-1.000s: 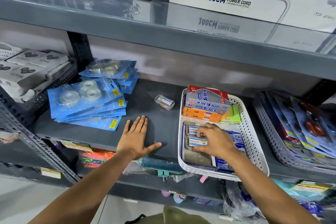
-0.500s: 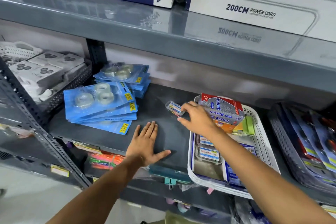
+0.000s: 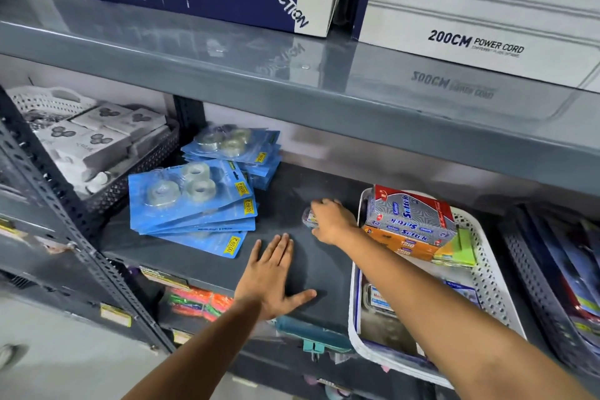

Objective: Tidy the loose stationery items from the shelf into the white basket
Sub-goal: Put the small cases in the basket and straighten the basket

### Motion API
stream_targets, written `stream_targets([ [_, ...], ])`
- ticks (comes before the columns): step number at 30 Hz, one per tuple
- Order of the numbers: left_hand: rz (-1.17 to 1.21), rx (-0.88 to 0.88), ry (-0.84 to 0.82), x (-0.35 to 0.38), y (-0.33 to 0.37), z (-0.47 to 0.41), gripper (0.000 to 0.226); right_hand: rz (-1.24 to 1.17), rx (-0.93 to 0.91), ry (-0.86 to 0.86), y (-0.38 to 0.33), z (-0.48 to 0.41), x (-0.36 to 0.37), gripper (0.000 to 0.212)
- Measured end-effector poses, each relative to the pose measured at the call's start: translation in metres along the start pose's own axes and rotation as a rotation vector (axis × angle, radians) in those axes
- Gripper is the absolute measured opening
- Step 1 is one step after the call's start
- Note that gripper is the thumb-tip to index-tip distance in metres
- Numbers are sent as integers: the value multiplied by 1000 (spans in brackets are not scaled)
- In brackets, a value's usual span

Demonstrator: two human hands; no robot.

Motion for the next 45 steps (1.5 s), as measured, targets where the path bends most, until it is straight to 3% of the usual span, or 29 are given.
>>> stream_targets([
  [5, -11, 1, -12, 3, 1, -1, 120, -56, -17, -21, 1, 3, -1, 39],
  [11, -7, -13, 21, 2, -1, 0, 120, -515, -84, 5, -21, 22, -21, 13],
  [14, -16, -7, 54, -1, -1, 0, 113, -955, -59, -196, -49, 45, -22, 5],
  [16, -16, 6, 112, -7, 1, 2, 103, -1279, 21, -392, -67, 65, -20, 13],
  [19, -15, 0, 198, -13, 2, 4, 90, -1481, 50, -646, -87, 91, -23, 30],
  [22, -21, 5, 176, -14, 2, 6, 100, -1524, 23, -784, -97, 114, -36, 41],
  [30, -54, -3, 92, -5, 1, 3, 112, -1581, -7, -749, -79, 136, -48, 34],
  [34, -21, -17, 59, 5, -1, 0, 115, -1454, -71, -842, -61, 158, -47, 45],
  [38, -42, -17, 44, 6, 0, 0, 132, -1283, 12, -840, -20, 174, -40, 34],
  [45, -34, -36, 11, 8, 0, 1, 127, -1109, 330, -737, 60, 195, -17, 14],
])
Point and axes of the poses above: each hand's wrist, its own z-axis away from the middle knuckle, its own x-axis out of the palm, y = z × x, the point moved 9 cm from there along -z, towards the middle knuckle, and after that the axes turned 12 degrees about -z, right-handed, at the moved point
